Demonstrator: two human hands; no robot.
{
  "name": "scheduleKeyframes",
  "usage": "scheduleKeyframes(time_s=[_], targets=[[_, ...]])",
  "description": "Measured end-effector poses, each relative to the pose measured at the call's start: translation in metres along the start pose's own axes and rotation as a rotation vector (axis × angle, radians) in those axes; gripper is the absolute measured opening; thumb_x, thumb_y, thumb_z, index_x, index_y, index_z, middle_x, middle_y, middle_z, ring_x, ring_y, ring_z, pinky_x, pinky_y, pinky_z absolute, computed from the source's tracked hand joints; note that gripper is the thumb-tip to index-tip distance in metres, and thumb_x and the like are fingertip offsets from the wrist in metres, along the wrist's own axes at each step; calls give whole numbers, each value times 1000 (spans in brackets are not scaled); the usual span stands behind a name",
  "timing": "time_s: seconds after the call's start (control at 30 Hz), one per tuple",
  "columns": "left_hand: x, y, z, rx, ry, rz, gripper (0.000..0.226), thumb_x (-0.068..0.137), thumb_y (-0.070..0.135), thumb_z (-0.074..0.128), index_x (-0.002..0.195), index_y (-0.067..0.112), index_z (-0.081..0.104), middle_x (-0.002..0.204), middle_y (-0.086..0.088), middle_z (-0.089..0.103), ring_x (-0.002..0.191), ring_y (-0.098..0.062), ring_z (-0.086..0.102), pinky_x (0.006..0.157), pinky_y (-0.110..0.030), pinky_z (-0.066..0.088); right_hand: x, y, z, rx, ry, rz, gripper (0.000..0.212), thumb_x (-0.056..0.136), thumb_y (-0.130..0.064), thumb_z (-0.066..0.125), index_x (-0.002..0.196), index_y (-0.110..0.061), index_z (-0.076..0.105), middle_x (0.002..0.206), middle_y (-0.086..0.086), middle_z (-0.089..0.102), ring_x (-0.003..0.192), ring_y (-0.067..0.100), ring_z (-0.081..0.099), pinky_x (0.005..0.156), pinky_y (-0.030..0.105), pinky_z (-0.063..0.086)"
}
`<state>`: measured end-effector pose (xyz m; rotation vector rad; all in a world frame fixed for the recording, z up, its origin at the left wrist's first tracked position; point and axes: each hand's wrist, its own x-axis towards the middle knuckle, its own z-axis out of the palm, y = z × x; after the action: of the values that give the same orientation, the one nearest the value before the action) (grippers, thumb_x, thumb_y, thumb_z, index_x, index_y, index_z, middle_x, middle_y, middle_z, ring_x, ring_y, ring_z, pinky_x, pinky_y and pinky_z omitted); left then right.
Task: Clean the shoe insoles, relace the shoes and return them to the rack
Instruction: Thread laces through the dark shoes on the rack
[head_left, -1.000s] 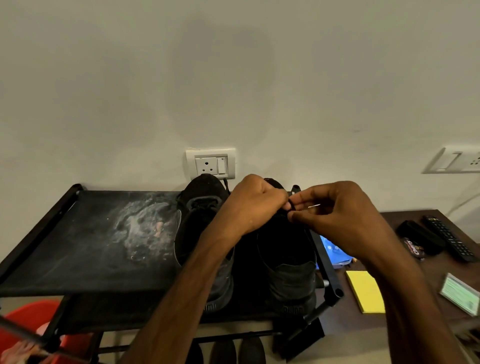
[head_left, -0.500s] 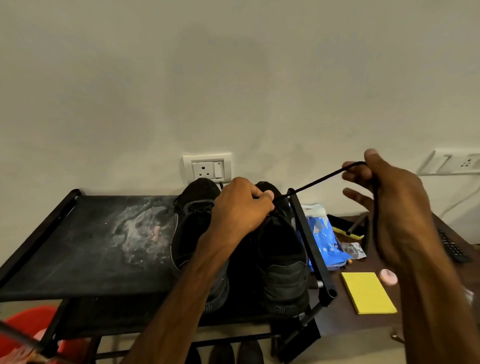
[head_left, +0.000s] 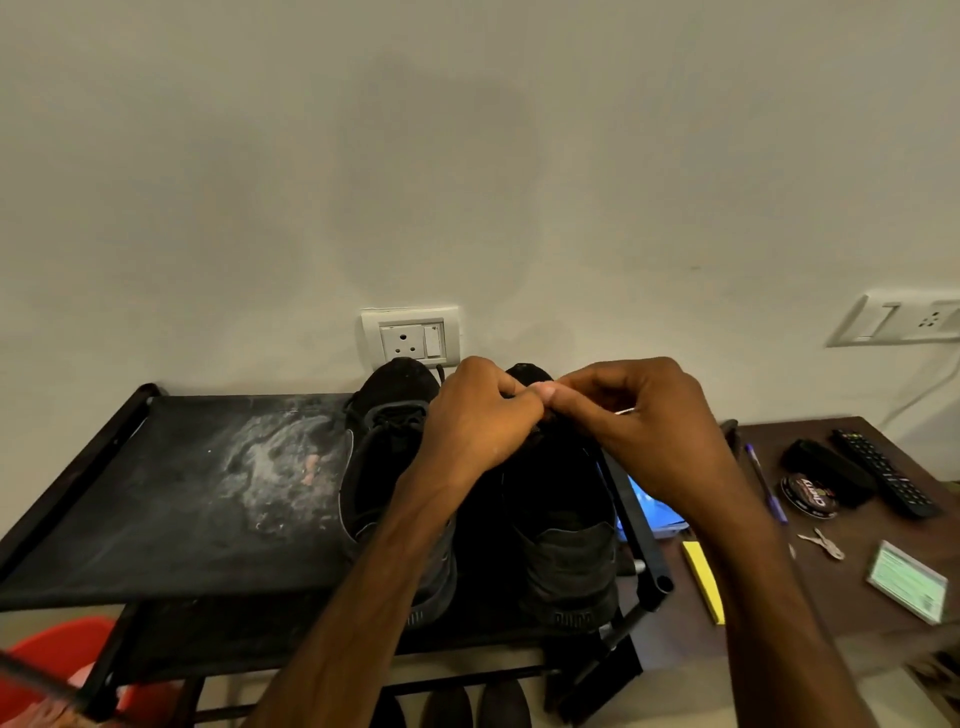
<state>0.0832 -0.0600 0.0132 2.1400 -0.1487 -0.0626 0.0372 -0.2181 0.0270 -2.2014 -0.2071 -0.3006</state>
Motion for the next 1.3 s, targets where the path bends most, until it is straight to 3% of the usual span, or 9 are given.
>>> scheduleKeyframes(time_s=[0.17,0.37,0.47,0.57,0.77,1.0,1.07,1.17,1.3], targets=[[-1,1,-1,-94,-32,-31,48,94,34,67,46,28,69,42,8,46,40,-5,39,63,-30,44,0,12,-4,-62,6,32,24,72,-35,90,93,-31,79,77,-15,76,79,-2,71,70,11,51],[-3,3,-1,-161,-46,-20,26,90,37,73,71,20,81,77,-5,77,84,-23,73,87,-39,58,3,22,-9,-106,43,33,7,84,-26,83,88,-32,84,78,-21,76,83,-8,68,72,0,43],[-2,0,-6,-197,-54,-35,23,88,38,77,81,17,82,84,4,78,87,-8,72,82,-27,55,2,28,-17,-147,44,71,7,86,-21,81,86,-28,84,77,-18,76,66,-13,64,68,3,44],[2,-6,-8,-152,-42,-57,16,82,34,83,84,18,82,96,3,77,95,-6,69,91,-28,51,1,40,-17,-164,44,129,6,86,-20,81,85,-26,84,79,-16,76,56,-11,61,55,6,42],[3,-11,-9,-15,-28,-81,9,77,26,88,80,19,83,86,5,76,84,-2,65,80,-23,49,0,61,-22,-181,-7,228,7,82,-28,85,81,-35,83,80,-23,76,87,-1,69,81,23,53],[7,-13,-9,187,-19,-83,13,80,31,86,81,19,82,76,4,73,78,-11,68,84,-35,58,0,64,-23,-174,-42,280,6,81,-25,85,81,-31,83,59,-22,69,48,-14,54,60,21,38],[6,-13,-9,250,-31,-70,12,82,34,84,81,22,82,79,5,74,80,-11,68,86,-37,58,0,62,-21,-222,-58,290,10,81,-28,85,77,-36,82,59,-23,68,60,-10,61,63,23,43],[4,-12,-11,348,-55,-2,8,87,35,78,85,28,81,83,11,74,82,-8,67,88,-38,58,2,56,-15,-309,-73,226,15,84,-24,82,83,-39,80,83,-22,74,93,1,68,84,30,54],[3,-12,-6,334,-83,52,11,90,40,74,86,30,76,87,14,73,86,-5,68,91,-39,57,3,40,-14,-197,-111,73,21,90,-20,76,107,-31,80,102,-22,75,104,-10,64,89,5,42]])
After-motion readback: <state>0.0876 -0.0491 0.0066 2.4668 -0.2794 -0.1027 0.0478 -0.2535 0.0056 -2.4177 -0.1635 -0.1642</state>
